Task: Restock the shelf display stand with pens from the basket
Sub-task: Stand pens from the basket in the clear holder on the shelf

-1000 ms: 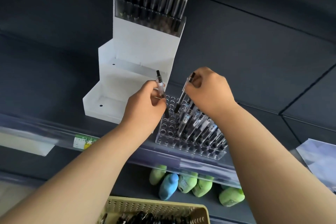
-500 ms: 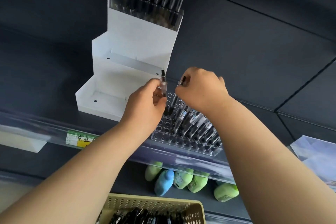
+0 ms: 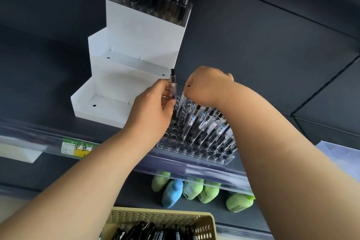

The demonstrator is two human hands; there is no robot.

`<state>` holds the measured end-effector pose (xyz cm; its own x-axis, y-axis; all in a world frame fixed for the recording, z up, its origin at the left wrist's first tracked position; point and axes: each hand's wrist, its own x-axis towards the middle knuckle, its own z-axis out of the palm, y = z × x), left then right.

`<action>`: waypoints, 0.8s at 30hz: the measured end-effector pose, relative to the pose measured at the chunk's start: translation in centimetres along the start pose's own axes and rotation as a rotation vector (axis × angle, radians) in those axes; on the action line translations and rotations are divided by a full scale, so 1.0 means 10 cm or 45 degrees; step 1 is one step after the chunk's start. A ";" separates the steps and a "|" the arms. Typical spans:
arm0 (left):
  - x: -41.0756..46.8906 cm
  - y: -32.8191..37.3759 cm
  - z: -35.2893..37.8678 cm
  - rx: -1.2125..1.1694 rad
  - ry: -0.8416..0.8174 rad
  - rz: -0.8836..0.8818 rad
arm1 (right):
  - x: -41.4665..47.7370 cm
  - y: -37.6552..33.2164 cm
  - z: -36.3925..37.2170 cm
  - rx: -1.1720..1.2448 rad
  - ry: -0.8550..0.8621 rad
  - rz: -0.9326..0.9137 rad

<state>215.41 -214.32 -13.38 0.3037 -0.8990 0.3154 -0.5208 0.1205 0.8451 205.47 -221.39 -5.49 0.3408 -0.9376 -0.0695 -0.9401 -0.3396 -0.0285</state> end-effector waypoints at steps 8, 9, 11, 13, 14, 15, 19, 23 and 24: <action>0.00 0.00 0.02 0.019 0.011 0.019 | 0.19 0.05 -0.08 -0.115 -0.222 -0.052; 0.01 -0.01 0.03 0.022 0.008 0.015 | 0.18 0.04 -0.09 -0.138 -0.221 -0.053; 0.01 -0.02 0.04 0.022 -0.003 0.010 | 0.13 0.03 -0.11 -0.165 -0.206 -0.063; 0.02 -0.03 0.05 0.023 -0.023 0.018 | 0.10 0.02 -0.11 -0.134 -0.194 -0.066; 0.02 -0.03 0.05 0.020 -0.035 0.025 | 0.08 0.01 -0.11 -0.100 -0.188 -0.069; 0.02 -0.03 0.06 0.012 -0.046 0.030 | 0.07 0.00 -0.10 -0.045 -0.170 -0.077; 0.01 -0.04 0.07 -0.006 -0.071 0.056 | 0.01 0.02 -0.01 0.201 -0.002 -0.064; 0.01 -0.08 0.11 0.073 -0.119 0.078 | -0.08 0.06 0.04 0.299 0.100 -0.094; 0.00 -0.09 0.12 0.093 -0.138 0.079 | -0.10 0.07 0.05 0.353 0.115 -0.103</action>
<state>214.94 -214.94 -14.63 0.1833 -0.9313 0.3147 -0.5942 0.1501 0.7902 204.45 -220.70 -5.89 0.4015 -0.9153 0.0329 -0.8688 -0.3920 -0.3025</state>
